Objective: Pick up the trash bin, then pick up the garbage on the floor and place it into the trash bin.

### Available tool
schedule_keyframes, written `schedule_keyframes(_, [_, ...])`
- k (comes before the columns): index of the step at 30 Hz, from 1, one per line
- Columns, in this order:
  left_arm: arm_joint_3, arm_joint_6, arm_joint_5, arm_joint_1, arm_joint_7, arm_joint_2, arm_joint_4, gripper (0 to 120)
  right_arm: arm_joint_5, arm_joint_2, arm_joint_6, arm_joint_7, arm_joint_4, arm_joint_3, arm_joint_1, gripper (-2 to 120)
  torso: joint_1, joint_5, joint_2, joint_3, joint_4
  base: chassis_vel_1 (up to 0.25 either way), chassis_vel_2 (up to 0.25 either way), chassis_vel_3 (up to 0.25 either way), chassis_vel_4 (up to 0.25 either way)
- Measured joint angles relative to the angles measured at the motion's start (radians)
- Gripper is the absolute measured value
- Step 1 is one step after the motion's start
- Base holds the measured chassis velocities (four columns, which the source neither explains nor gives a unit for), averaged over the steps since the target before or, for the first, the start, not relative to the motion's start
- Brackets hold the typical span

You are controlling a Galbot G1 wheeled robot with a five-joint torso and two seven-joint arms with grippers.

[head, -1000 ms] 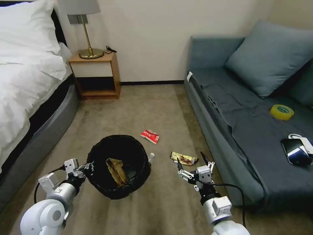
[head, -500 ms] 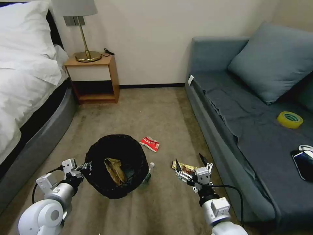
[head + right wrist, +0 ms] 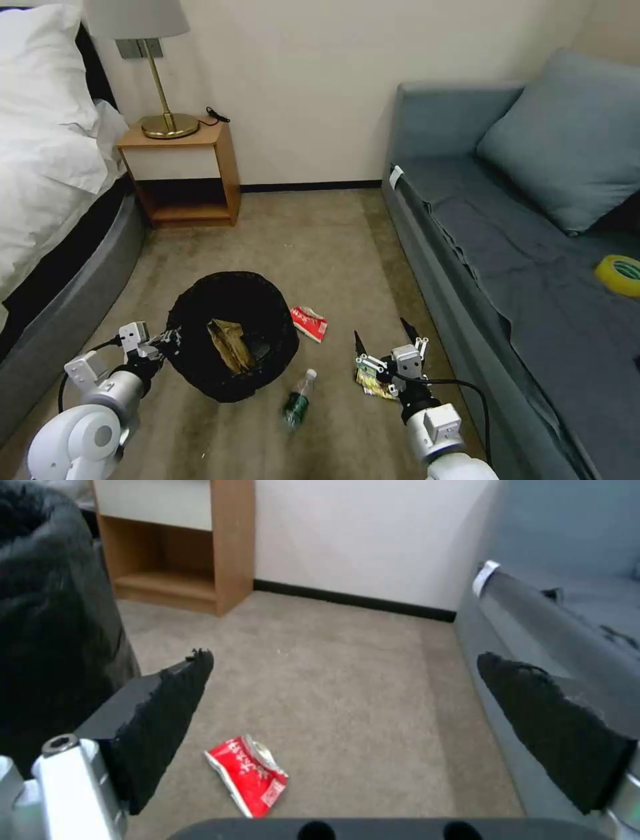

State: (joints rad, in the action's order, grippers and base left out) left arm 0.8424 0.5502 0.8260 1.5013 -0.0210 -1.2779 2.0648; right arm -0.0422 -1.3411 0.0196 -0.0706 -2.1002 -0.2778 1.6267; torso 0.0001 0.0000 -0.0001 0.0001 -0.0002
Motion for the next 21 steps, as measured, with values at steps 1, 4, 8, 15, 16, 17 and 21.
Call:
schedule_keyframes(1, [0.001, 0.000, 0.000, -0.001, 0.002, 0.000, 0.000, 4, 0.022, 0.014, 0.003, 0.000, 0.011, 0.002, -0.011, 100, 0.000, -0.0001, 0.000, 0.000, 0.0000, -0.085, 0.090, 0.061, -0.044])
schedule_keyframes(4, [0.002, 0.000, 0.000, -0.002, 0.008, 0.000, 0.000, 4, 0.076, 0.061, 0.031, -0.003, 0.041, 0.013, -0.059, 100, 0.000, 0.0001, 0.000, 0.000, 0.0000, -0.032, 0.040, 0.041, -0.013])
schedule_keyframes(8, [0.001, -0.002, -0.004, -0.002, 0.018, -0.004, 0.000, 4, 0.158, 0.179, 0.076, -0.014, 0.080, 0.040, -0.134, 100, 0.000, 0.0004, 0.000, 0.000, 0.0002, 0.000, 0.000, 0.000, 0.000])
schedule_keyframes(15, [-0.004, -0.018, -0.034, 0.010, 0.043, -0.023, 0.017, 4, 0.424, 0.461, 0.143, -0.001, 0.189, 0.137, -0.310, 100, 0.000, 0.0002, 0.000, 0.000, 0.0000, 0.000, 0.000, 0.000, 0.000])
schedule_keyframes(16, [-0.004, -0.019, -0.034, 0.011, 0.045, -0.027, 0.020, 4, 0.470, 0.492, 0.150, 0.008, 0.210, 0.167, -0.349, 100, 0.000, 0.0003, 0.000, 0.000, 0.0001, 0.000, 0.000, 0.000, 0.000])
schedule_keyframes(17, [-0.004, -0.019, -0.034, 0.011, 0.045, -0.027, 0.020, 4, 0.470, 0.492, 0.150, 0.008, 0.210, 0.167, -0.349, 100, 0.000, 0.0003, 0.000, 0.000, 0.0001, 0.000, 0.000, 0.000, 0.000])
schedule_keyframes(21, [-0.005, -0.020, -0.040, 0.006, 0.047, -0.036, 0.021, 4, 0.602, 0.600, 0.168, 0.041, 0.302, 0.345, -0.552, 100, 0.000, -0.0004, 0.000, 0.000, 0.0004, 0.000, 0.000, 0.000, 0.000])
